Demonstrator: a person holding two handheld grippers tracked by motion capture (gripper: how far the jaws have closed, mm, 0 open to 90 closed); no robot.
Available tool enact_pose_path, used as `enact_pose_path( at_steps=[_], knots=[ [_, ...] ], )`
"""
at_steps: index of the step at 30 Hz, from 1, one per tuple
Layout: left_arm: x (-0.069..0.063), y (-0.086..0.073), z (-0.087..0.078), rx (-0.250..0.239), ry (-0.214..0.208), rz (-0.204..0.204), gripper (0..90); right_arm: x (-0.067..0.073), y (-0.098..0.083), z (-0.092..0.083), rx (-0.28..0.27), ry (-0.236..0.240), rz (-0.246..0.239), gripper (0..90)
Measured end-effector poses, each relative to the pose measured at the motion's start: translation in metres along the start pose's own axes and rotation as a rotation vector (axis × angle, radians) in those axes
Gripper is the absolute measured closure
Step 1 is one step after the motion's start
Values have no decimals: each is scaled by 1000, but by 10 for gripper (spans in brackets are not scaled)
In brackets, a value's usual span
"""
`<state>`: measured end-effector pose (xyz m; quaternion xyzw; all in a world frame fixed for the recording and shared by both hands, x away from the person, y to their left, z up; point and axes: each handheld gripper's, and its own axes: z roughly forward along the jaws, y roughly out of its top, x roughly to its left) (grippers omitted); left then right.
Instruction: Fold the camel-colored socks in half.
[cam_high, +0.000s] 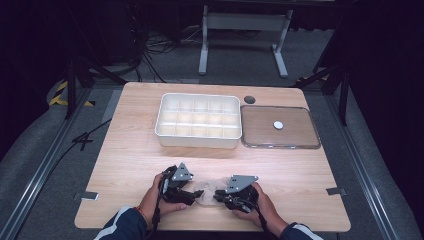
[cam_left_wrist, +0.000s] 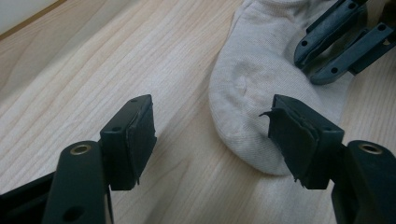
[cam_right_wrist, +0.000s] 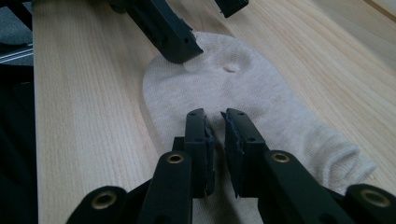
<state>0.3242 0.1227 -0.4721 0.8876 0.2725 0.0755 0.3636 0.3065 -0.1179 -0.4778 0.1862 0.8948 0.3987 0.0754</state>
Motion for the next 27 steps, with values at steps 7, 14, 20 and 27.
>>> enact_pose_path(
  at_steps=[7, 14, 20, 27],
  knots=[
    [-2, 3, 7, 34, 15, 18, 308, 0, 2, 2, 2, -8, 2, 794],
    [0, 3, 3, 57, 0, 8, 421, 1, 2, 2, 2, -10, -3, 794],
    [1, 4, 1, 60, -30, 1, 618, 1, 3, 3, 6, -14, -7, 794],
    [2, 2, 2, 44, -98, -29, 785, 0, 7, 3, 35, -8, -13, 797]
  ],
)
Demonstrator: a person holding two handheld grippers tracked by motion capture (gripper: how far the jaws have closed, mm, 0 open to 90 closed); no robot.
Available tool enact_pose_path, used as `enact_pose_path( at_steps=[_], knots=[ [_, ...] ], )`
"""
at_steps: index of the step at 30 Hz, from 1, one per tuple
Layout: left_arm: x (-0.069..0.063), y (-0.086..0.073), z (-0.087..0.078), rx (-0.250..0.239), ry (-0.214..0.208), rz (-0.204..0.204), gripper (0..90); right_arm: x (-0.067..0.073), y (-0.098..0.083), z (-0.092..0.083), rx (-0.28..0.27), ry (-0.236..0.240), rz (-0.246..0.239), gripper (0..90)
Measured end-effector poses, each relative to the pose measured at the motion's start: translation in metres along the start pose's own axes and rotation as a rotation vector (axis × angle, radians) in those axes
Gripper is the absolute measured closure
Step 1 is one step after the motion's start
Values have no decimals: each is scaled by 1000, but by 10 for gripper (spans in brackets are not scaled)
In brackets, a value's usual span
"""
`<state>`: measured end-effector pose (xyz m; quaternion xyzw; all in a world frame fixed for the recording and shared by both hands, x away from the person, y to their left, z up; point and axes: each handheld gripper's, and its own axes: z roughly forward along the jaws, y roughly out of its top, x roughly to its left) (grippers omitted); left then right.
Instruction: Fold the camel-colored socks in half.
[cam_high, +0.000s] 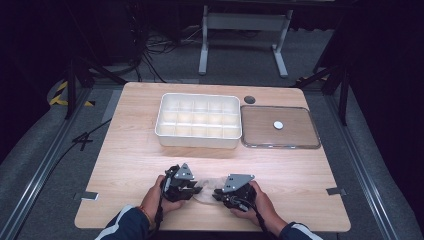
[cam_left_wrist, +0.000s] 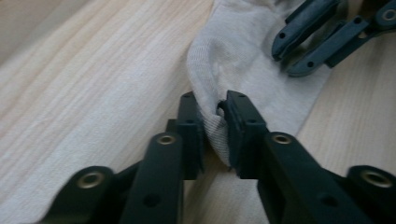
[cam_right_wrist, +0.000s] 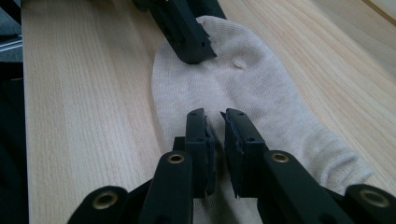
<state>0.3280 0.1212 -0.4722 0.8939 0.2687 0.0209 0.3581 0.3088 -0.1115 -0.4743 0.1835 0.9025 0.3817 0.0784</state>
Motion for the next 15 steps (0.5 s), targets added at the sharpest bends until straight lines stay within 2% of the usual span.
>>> enact_pose_path(
  at_steps=[1, 4, 5, 6, 10, 15],
  knots=[
    [0, 0, 0, 0, -2, 1, 819, -1, 1, 0, 7, 1, -4, 799],
    [-1, 0, 0, -5, 0, -2, 829, -2, 5, 1, 20, -4, 3, 807],
    [-1, 0, 0, 1, 5, 2, 831, -2, 6, 0, 11, -17, -3, 815],
    [-2, 0, 0, 0, 8, 6, 832, -1, 9, -5, -32, -34, -13, 828],
    [-1, -1, 0, -3, 5, 4, 836, -1, 12, -8, -54, -53, -23, 838],
    [-3, 0, -1, -8, 10, 21, 843, -1, 11, 8, 6, -46, -15, 846]
  ],
)
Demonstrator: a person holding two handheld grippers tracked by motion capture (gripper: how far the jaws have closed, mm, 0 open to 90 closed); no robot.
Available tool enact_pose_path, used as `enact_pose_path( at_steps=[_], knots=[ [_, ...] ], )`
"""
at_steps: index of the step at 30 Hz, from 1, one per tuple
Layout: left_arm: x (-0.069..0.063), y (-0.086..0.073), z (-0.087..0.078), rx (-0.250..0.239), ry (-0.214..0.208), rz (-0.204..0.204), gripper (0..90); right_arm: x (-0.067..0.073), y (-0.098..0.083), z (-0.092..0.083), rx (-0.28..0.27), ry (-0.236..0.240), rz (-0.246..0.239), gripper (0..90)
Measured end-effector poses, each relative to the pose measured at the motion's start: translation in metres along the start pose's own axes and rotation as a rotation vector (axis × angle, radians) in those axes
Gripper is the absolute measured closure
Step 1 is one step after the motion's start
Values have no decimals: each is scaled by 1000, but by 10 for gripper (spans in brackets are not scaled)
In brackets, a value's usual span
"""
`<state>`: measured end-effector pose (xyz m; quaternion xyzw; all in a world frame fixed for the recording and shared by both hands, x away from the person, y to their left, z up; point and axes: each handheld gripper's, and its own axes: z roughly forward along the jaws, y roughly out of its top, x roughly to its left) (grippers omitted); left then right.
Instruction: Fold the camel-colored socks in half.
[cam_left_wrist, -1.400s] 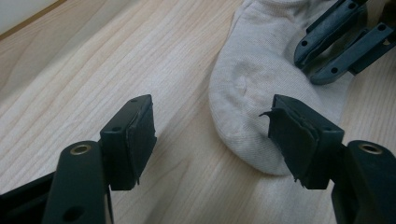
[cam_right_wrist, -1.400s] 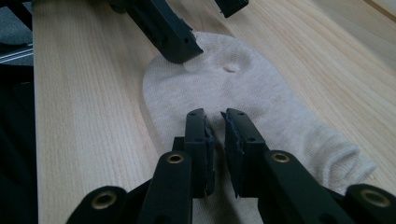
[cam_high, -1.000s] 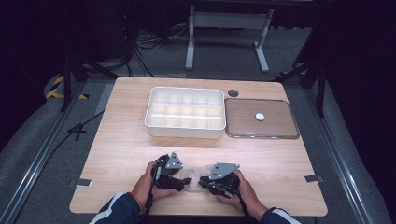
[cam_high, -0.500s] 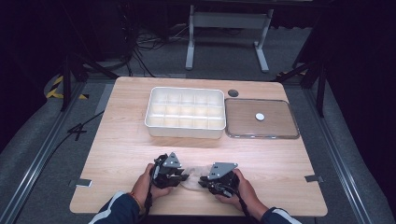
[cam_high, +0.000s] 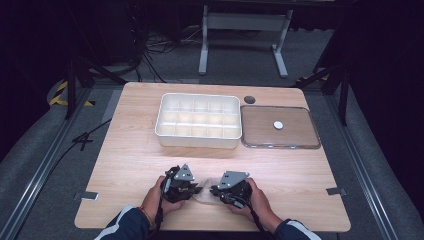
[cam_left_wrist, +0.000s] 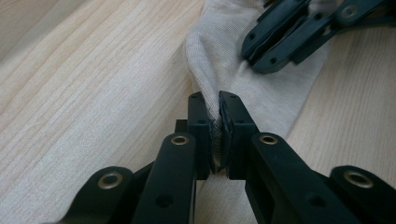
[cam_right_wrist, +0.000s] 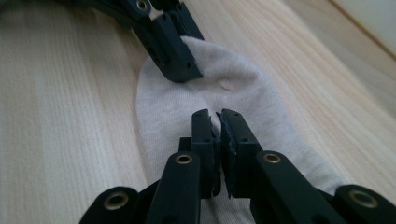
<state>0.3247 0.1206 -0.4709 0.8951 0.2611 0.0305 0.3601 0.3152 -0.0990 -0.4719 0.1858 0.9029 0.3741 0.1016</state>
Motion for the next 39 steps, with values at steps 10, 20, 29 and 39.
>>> enact_pose_path(
  at_steps=[10, 20, 29, 39],
  knots=[
    [-3, 3, -9, -86, -17, 5, 845, -4, 5, 7, 11, 9, 3, 853],
    [-7, 7, -13, -148, -31, 22, 844, -10, 12, 14, 11, 31, 7, 855],
    [-4, 6, -14, -139, -13, 10, 844, -12, 14, 16, -4, 31, 11, 798],
    [-2, 5, -16, -141, -3, 1, 844, -19, 8, 1, -33, 12, 33, 791]
  ],
)
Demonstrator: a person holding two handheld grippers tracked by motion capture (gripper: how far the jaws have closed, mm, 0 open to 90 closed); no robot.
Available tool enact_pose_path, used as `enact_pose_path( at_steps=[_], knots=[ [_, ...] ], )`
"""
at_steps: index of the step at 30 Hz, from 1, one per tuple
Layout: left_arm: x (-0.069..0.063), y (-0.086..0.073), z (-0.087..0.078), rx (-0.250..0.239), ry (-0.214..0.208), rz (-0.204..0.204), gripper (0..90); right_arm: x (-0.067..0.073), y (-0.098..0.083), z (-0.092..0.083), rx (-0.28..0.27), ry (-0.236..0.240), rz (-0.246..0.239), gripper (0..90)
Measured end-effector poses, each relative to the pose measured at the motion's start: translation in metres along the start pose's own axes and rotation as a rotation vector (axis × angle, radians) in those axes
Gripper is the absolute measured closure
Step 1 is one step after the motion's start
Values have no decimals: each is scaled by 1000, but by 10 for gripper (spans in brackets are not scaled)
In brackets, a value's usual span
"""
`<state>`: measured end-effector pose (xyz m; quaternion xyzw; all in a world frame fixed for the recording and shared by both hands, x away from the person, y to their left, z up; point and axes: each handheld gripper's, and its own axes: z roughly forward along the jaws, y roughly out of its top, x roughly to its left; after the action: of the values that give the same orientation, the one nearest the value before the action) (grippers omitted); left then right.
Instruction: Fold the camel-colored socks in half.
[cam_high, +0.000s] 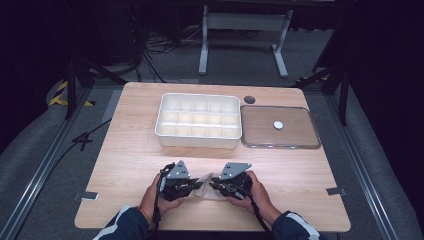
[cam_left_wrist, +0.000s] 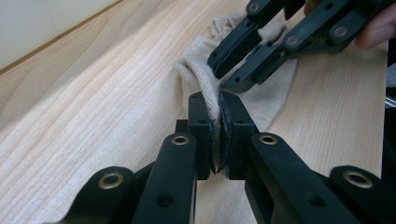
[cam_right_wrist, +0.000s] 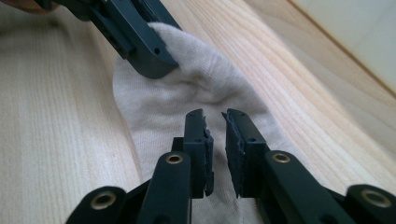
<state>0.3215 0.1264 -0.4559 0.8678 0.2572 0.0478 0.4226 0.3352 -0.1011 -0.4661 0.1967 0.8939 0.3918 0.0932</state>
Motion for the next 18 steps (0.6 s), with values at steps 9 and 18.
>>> enact_pose_path(
  at_steps=[9, 18],
  knots=[
    [-5, 3, 1, -24, -23, 22, 844, 3, 0, 16, -8, 4, 17, 802],
    [-1, 1, -2, -23, -6, 11, 843, 5, 5, 19, -26, -15, 0, 693]
  ],
)
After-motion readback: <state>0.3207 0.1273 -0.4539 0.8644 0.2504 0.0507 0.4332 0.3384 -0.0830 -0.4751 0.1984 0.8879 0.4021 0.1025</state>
